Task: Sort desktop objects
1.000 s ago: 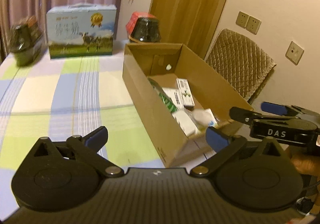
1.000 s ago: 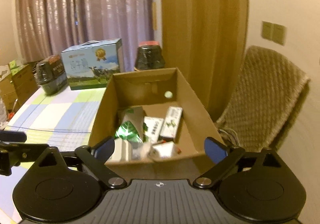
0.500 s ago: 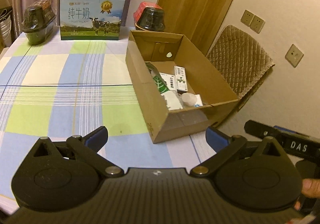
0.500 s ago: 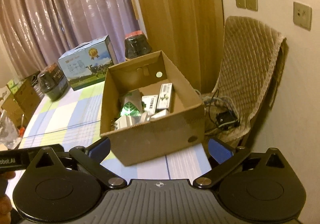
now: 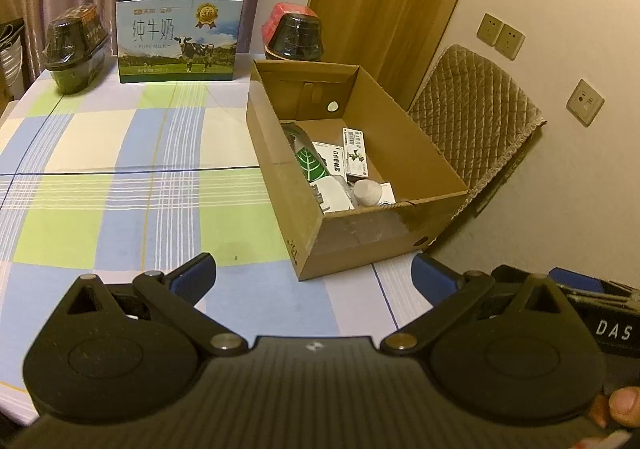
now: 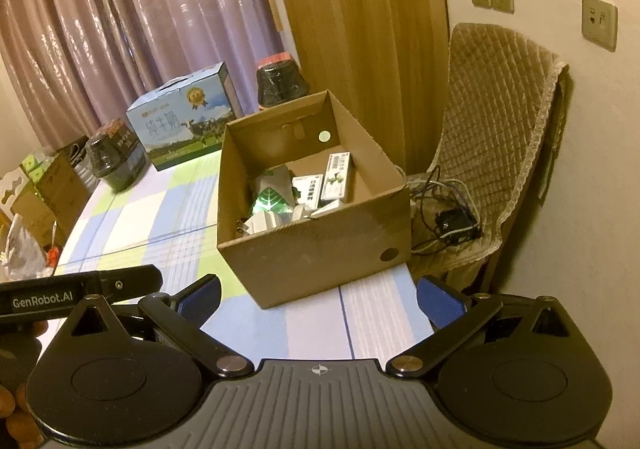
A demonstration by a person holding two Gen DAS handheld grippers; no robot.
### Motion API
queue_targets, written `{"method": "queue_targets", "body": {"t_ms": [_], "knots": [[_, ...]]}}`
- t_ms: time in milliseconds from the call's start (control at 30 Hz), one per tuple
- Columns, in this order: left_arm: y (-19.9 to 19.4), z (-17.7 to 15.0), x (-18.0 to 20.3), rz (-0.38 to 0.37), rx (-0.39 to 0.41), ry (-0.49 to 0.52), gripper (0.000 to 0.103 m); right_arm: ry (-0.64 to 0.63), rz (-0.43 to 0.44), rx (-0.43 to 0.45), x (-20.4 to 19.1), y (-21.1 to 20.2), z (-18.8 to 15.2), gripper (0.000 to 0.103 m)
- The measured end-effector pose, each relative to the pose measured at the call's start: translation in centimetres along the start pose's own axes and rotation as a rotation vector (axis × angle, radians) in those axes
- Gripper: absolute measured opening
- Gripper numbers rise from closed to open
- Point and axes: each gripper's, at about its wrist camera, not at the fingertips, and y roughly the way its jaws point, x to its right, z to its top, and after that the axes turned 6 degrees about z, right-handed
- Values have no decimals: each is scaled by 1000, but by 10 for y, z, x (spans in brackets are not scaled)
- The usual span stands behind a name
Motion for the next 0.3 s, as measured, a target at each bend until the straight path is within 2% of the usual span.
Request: {"method": "queue_targets", "body": {"t_ms": [300], "knots": [[1, -1, -3, 5, 15, 11, 102, -21, -19, 0, -3, 3, -3, 101]]}}
